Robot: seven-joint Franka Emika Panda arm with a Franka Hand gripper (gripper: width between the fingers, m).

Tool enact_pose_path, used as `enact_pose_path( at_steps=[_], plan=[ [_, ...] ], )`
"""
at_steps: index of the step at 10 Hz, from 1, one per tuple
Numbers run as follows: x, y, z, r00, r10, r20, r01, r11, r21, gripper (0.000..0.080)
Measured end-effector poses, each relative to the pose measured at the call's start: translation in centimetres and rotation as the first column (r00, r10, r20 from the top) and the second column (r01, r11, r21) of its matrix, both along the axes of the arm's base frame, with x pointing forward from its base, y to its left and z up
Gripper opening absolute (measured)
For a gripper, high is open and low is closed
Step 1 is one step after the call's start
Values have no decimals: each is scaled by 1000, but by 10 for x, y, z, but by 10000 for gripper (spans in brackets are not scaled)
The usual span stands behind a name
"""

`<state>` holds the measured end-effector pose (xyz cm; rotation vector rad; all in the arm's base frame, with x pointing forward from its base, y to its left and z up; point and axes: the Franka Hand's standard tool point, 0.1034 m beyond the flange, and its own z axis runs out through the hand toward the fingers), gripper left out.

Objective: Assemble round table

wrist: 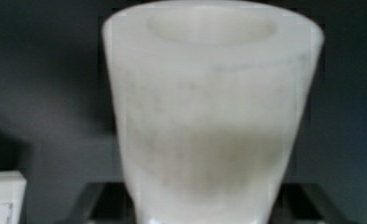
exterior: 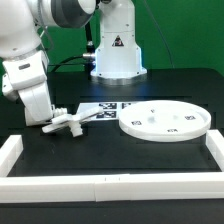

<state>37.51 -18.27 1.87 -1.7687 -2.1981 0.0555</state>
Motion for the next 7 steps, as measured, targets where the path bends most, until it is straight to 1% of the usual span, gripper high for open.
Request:
enact_pose_path(
  at_steps=[1,2,3,4,7],
  plan=[
    [0,0,0,1000,0,0,0,1000,0,499],
    [0,0,0,1000,0,0,0,1000,0,601],
    [2,0,2,1000,-12,1,12,1000,-9,601],
    [9,2,13,999,-33,14,33,999,-30,639],
    [23,12,51,991,-126,47,130,987,-98,647]
  ],
)
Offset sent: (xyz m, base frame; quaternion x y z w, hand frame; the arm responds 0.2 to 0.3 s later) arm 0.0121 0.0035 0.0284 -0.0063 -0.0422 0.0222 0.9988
